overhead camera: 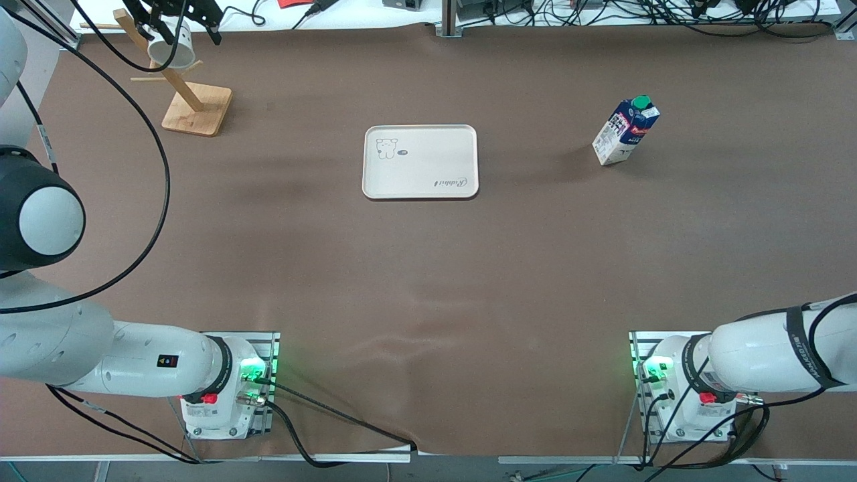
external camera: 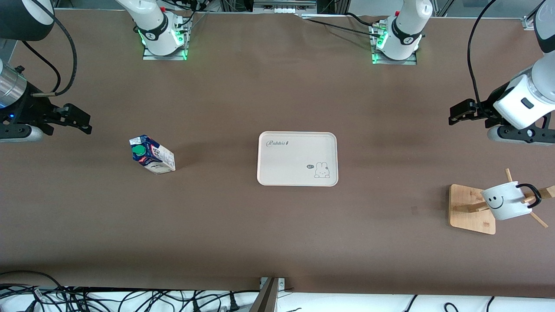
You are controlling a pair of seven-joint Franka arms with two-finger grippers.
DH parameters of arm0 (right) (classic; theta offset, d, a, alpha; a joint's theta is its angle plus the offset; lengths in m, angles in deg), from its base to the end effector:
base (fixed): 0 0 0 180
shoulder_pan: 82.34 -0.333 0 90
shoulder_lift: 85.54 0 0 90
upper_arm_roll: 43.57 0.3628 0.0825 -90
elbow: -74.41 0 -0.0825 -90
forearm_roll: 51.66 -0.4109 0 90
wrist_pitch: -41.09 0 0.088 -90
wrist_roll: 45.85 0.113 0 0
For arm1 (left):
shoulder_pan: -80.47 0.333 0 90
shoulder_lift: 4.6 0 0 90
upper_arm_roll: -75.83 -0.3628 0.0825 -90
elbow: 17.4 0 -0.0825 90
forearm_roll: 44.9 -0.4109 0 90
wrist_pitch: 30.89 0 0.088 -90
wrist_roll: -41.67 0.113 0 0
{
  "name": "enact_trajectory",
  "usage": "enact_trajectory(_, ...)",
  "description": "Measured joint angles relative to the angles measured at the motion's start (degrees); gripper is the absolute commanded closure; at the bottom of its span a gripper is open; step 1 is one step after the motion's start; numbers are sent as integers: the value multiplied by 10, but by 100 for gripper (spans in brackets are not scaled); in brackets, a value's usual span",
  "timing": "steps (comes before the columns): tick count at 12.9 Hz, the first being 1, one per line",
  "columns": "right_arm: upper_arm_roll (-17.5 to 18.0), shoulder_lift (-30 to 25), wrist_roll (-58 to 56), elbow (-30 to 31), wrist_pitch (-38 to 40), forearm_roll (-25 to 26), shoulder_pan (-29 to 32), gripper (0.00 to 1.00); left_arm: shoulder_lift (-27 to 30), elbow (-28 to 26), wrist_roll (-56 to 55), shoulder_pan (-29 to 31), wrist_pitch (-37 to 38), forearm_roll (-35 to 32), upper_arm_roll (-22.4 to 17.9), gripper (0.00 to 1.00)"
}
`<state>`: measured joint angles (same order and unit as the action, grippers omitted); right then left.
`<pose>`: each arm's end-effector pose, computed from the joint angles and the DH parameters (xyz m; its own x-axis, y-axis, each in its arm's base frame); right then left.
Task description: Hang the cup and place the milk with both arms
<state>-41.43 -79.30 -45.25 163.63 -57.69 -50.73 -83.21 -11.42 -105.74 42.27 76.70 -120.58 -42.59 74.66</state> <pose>0.6320 0.0303 0.6200 0.9973 0.0440 0.0581 0.0434 -0.9990 0.0115 0.6176 -0.0334 0.6079 0.9939 -0.0557 -0.0949 -0.0523 -0.9979 0.0387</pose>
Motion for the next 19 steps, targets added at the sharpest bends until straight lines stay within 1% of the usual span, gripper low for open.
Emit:
enact_trajectory(14, 5, 0, 1, -3, -6, 0, 0, 0, -3, 1, -7, 10, 1, 0, -2, 0)
enact_trajectory(19, 5, 1, 1, -3, -5, 0, 0, 0, -5, 23, -27, 13, -1, 0, -3, 0)
